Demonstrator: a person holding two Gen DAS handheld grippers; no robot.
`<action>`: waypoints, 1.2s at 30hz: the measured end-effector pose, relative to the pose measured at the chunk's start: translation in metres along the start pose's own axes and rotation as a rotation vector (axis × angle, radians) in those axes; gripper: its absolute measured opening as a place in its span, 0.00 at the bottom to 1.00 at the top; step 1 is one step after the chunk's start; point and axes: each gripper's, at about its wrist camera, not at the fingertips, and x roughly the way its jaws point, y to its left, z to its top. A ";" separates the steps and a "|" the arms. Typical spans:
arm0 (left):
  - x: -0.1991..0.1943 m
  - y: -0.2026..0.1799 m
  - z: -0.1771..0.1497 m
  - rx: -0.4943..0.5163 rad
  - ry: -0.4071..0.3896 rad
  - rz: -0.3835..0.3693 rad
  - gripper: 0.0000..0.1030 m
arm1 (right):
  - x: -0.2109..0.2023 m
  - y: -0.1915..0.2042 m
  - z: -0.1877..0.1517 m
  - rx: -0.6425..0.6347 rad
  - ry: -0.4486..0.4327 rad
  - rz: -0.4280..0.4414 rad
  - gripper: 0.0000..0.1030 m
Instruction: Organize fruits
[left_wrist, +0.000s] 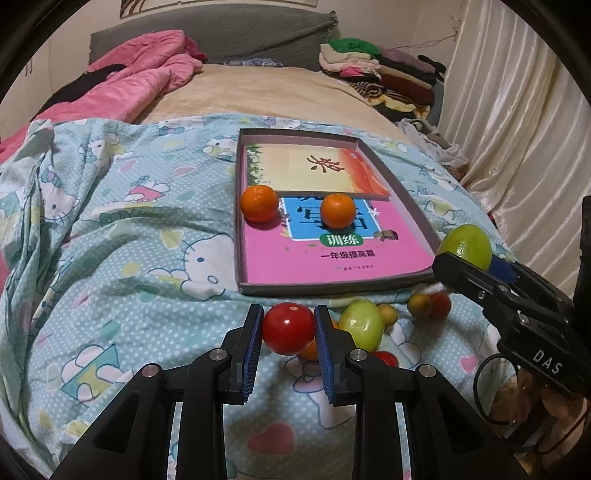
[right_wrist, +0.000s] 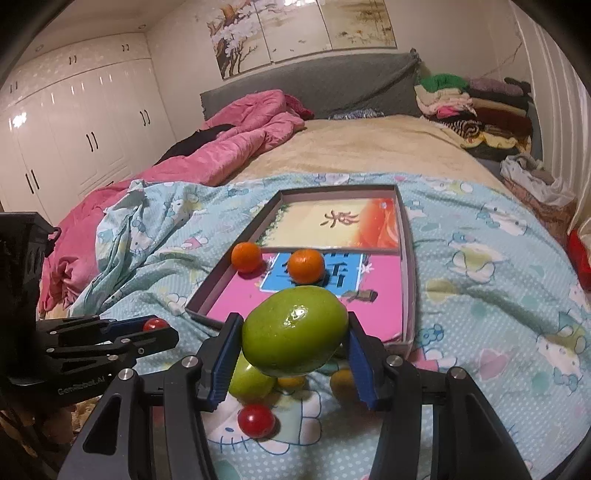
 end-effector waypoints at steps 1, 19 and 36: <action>0.000 -0.001 0.002 -0.002 -0.002 0.004 0.28 | 0.000 0.000 0.002 -0.001 -0.004 0.003 0.52; 0.008 -0.010 0.021 -0.007 -0.017 0.033 0.28 | -0.001 -0.011 0.011 0.023 -0.026 -0.005 0.52; 0.016 -0.014 0.036 -0.011 -0.030 0.038 0.28 | 0.002 -0.015 0.022 0.023 -0.045 -0.012 0.52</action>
